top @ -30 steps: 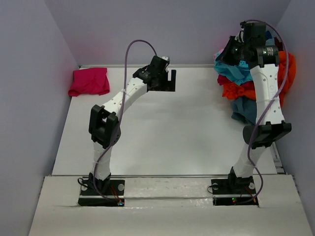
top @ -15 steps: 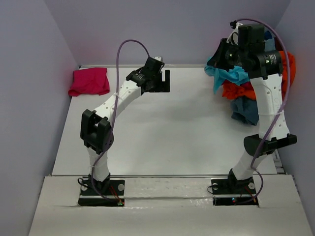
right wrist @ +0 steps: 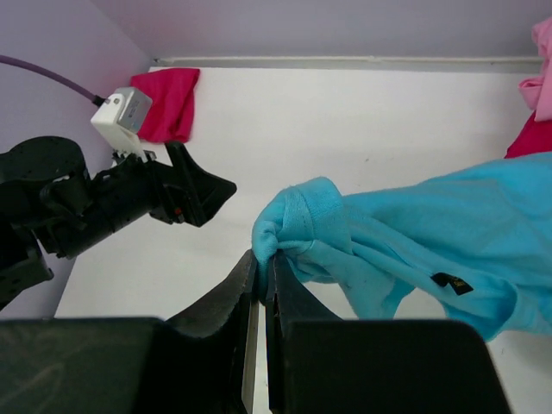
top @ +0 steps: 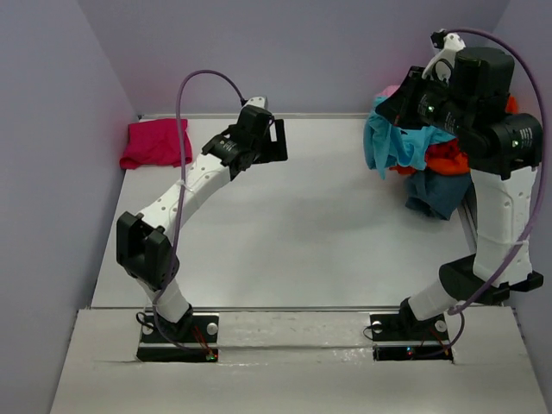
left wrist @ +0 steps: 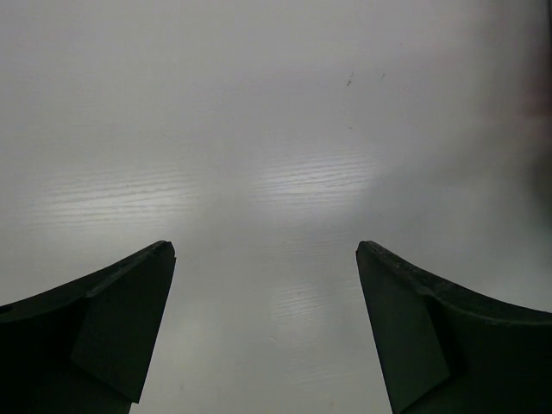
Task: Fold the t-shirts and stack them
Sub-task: Move the tshirt to the center of the board
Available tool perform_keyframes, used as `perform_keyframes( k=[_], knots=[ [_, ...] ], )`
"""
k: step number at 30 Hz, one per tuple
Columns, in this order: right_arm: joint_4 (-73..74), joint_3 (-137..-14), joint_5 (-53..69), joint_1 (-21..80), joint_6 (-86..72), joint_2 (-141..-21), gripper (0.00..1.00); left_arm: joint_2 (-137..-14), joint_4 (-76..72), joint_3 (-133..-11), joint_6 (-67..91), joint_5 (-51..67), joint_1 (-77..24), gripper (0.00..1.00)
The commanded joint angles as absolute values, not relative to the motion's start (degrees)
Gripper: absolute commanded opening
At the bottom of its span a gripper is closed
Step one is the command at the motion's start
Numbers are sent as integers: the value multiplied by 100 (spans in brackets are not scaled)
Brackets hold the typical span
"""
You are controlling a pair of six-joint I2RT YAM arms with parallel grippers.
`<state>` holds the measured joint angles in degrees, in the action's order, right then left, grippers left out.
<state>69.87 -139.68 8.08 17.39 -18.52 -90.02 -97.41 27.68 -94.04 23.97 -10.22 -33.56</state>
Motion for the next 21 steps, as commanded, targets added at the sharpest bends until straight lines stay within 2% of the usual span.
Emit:
perform_keyframes(
  k=[1,12,21],
  knots=[
    [6487,-13843,1063,1863,-1512,-8482,7,-9160,2224,-9098,2610,-1450,-3480,99],
    [6486,-13763,1230,2092,-1362,-8481,7,-8368,1583,-8456,2786,-2135,-3533,99],
    [6741,-13817,502,3461,-942,-9078,7,-7858,1152,-7911,2830,-2469,-3533,99]
  ],
)
